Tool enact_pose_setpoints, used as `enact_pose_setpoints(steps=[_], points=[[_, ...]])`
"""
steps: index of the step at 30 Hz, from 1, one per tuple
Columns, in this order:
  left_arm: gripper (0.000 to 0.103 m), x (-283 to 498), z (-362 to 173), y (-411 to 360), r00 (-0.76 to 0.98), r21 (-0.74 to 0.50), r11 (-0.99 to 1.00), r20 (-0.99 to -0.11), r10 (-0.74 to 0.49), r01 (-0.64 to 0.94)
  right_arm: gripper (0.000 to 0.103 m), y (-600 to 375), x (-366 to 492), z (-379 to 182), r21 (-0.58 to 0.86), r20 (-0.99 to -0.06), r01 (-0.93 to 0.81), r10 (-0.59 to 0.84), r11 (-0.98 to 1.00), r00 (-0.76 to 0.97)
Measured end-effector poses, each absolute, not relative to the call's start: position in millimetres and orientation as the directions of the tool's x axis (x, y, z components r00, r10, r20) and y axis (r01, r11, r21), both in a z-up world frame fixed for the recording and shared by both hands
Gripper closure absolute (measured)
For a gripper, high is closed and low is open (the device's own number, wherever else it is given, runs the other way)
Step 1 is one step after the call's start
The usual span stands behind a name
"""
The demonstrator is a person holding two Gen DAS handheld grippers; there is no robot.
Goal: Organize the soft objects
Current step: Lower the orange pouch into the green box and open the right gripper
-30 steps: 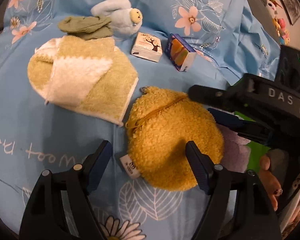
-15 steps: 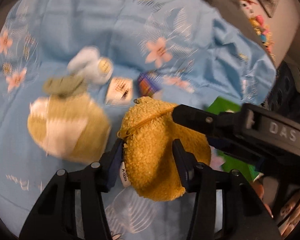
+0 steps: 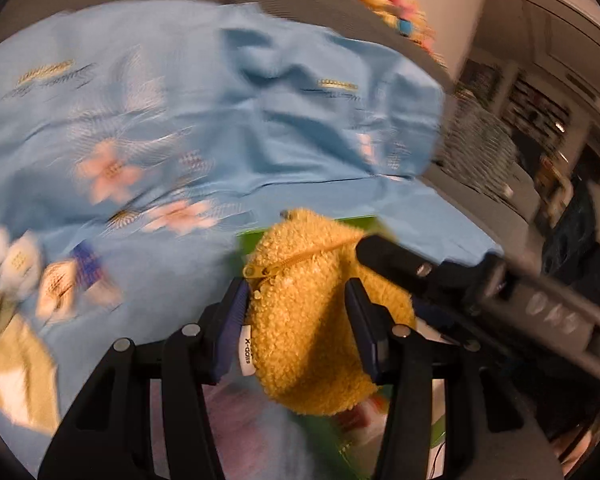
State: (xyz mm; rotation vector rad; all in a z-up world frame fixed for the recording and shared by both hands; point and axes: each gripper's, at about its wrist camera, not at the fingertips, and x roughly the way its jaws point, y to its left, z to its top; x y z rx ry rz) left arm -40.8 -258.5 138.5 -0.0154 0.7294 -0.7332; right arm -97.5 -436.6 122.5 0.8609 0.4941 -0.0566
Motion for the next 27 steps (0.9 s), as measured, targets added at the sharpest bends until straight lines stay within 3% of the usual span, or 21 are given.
enact_pose_setpoints(steps=[4,9,12,17,19,27], points=[[0.056,-46,143,-308,0.480,-0.213,0.700,-0.592,-0.647,0.682,0.049,-476,-111,103,0.754,-0.449,0.333,0.073,0.566,0.891],[0.054,-41,112,-353,0.425,-0.175,0.678,-0.661,-0.618,0.714,0.049,-503,-114,69,0.797,-0.491,0.416,0.069,0.438,0.869],[0.052,-39,98,-358,0.415,-0.162,0.694,-0.700,-0.582,0.701,0.049,-502,-110,65,0.745,-0.558,0.487,0.027,0.455,0.829],[0.042,-44,104,-332,0.460,-0.157,0.727,-0.681,-0.570,0.668,0.048,-496,-112,72,0.698,-0.588,0.517,-0.015,0.496,0.809],[0.033,-43,110,-313,0.481,-0.174,0.745,-0.666,-0.571,0.644,0.042,-493,-116,76,0.694,-0.581,0.505,-0.016,0.513,0.814],[0.023,-53,111,-230,0.563,-0.172,0.836,-0.667,-0.488,0.521,0.039,-451,-114,103,0.618,-0.583,0.460,-0.020,0.638,0.812]])
